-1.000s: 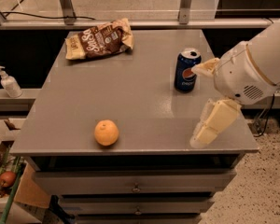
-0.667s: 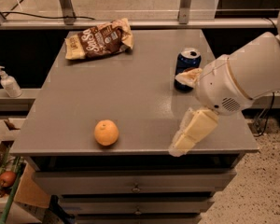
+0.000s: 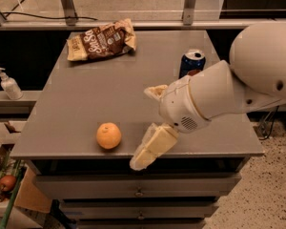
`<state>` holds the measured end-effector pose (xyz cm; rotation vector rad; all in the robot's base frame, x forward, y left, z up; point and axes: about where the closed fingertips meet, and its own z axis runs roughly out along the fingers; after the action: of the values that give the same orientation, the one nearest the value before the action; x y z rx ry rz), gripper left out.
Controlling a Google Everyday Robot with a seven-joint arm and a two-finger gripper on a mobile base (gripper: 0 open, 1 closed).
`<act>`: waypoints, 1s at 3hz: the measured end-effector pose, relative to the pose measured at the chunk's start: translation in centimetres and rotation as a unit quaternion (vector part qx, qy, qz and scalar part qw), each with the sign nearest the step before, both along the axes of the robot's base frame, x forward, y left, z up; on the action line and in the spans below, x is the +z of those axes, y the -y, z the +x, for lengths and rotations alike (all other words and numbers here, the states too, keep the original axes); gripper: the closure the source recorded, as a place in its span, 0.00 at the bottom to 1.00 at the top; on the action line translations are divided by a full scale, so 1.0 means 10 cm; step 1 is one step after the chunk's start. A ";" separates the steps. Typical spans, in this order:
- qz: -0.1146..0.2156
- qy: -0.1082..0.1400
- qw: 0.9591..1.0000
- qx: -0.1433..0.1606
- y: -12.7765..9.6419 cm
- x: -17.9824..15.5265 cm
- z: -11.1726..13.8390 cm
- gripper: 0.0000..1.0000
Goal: Move orange near brown chip bag
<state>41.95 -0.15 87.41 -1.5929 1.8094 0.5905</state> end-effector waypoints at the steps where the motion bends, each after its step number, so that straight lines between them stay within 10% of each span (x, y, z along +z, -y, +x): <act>1: 0.021 -0.006 1.000 0.013 -0.35 -0.17 0.00 0.00; 3: 0.029 -0.012 0.999 0.038 -0.76 -0.44 0.06 0.00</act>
Offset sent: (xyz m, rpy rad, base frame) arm 0.0130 0.0892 -0.0543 0.0678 0.0276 0.0921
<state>42.60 7.46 83.04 -1.6277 1.7399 0.6920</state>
